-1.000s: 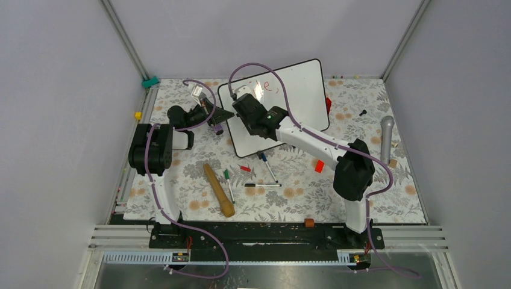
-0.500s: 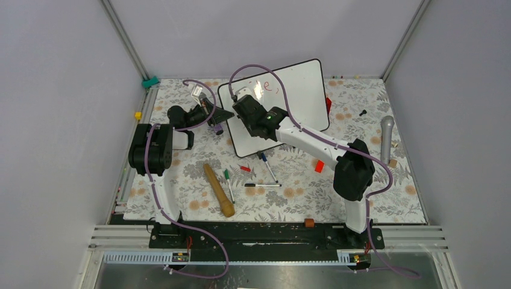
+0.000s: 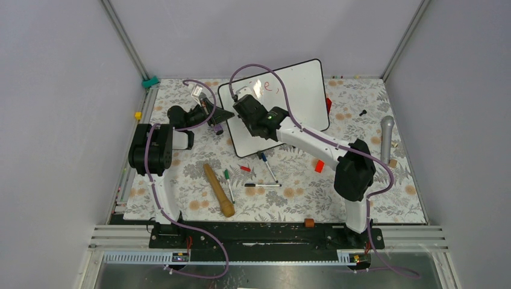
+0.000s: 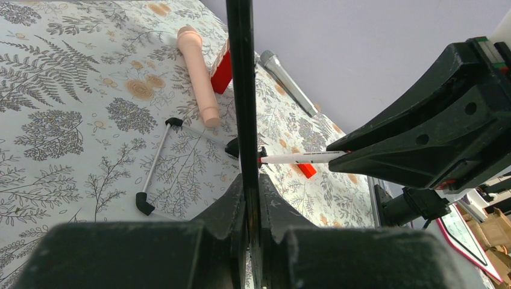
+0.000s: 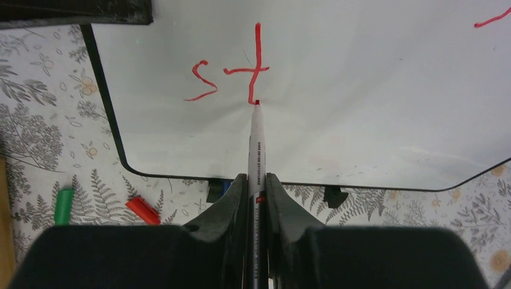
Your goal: Write a sentence on the whiteboard
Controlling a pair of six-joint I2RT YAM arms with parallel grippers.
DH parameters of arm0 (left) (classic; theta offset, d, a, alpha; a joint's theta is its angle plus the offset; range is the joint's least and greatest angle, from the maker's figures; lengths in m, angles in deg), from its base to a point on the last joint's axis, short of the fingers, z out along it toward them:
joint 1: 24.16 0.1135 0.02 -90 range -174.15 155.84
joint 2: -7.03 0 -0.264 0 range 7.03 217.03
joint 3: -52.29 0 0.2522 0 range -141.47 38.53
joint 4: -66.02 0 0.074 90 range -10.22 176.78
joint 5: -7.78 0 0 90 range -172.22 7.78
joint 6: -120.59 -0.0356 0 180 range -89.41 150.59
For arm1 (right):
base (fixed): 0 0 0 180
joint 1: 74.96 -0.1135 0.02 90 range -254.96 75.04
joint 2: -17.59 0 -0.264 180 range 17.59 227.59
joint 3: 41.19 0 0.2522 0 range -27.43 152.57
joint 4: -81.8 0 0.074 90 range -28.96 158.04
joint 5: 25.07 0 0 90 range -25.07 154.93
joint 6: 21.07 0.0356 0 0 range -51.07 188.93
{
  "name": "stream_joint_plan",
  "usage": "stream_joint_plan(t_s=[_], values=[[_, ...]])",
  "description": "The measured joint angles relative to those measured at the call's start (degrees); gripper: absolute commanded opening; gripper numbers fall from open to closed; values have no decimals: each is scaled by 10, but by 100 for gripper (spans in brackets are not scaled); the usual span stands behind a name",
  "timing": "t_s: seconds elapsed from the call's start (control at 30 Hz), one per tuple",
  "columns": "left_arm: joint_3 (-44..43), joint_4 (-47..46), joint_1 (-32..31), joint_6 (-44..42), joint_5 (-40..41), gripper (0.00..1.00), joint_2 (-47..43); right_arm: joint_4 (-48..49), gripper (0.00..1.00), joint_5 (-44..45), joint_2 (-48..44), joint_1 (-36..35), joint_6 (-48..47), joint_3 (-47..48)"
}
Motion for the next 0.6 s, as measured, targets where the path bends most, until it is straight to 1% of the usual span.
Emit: stream_joint_plan(t_s=[0.13,0.3,0.43,0.6], values=[[0,-2,0,0,-1,0,0,26,0,-5,-31,1,-2,-30],[0,-2,0,0,-2,0,0,65,0,-5,-126,1,-1,-104],[0,-2,0,0,-2,0,0,121,0,-4,-200,1,5,-179],[0,-2,0,0,-2,0,0,148,0,-4,-211,2,27,-218]])
